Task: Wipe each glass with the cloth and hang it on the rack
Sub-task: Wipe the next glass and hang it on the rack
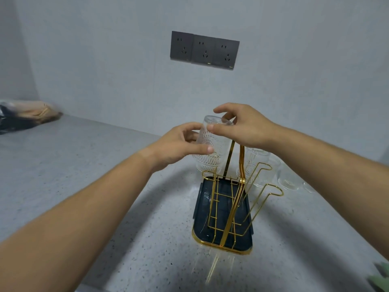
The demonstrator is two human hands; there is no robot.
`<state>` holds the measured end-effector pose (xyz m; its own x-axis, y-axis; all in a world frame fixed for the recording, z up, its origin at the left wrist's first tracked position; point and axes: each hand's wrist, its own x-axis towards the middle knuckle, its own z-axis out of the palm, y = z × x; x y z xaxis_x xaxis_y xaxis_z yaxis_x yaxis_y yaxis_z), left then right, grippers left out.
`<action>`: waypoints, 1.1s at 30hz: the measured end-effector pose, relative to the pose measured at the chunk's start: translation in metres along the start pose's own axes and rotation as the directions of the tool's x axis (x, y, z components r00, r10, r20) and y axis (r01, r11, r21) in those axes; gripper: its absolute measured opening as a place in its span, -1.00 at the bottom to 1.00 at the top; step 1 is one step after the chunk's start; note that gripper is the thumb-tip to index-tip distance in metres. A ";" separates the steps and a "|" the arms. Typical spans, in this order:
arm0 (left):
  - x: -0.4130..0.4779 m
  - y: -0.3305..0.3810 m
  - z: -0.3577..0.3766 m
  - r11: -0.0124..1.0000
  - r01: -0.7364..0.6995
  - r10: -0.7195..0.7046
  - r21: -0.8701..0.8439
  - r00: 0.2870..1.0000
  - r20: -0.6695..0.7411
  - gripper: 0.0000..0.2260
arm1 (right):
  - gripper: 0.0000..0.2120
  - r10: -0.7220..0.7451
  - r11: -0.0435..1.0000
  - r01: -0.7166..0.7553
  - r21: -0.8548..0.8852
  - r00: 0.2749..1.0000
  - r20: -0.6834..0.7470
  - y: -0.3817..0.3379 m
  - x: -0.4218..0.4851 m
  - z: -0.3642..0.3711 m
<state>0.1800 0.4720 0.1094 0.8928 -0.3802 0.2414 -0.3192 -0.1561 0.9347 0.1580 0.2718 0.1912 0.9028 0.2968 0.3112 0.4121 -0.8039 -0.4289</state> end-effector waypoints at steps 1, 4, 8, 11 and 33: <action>0.000 -0.003 0.002 1.000 -0.002 0.002 -0.013 1.000 0.000 -0.47 | -0.38 0.000 1.000 0.000 -0.011 1.000 0.010 0.001 0.000 0.000; 0.001 -0.009 0.008 0.999 -0.002 0.002 -0.037 1.000 0.001 -0.47 | -0.39 0.002 0.998 0.002 -0.057 0.998 0.059 0.002 0.001 0.001; 0.001 -0.021 0.014 0.999 0.007 -0.008 -0.045 1.000 -0.013 -0.44 | -0.38 0.048 0.996 -0.035 -0.080 0.984 0.169 0.005 0.003 0.001; -0.003 -0.031 0.018 0.998 0.018 -0.020 -0.068 1.000 -0.023 -0.44 | -0.37 0.064 0.996 -0.046 -0.082 0.971 0.231 0.004 0.004 0.002; -0.019 -0.054 0.032 0.998 0.050 -0.051 -0.035 0.998 -0.024 -0.43 | -0.32 0.148 0.959 -0.043 -0.280 0.919 0.367 -0.005 0.001 0.014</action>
<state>0.1703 0.4587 0.0460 0.9153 -0.3497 0.1997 -0.2629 -0.1433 0.9541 0.1586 0.2828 0.1819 0.9353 0.3426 -0.0885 0.3222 -0.9279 -0.1873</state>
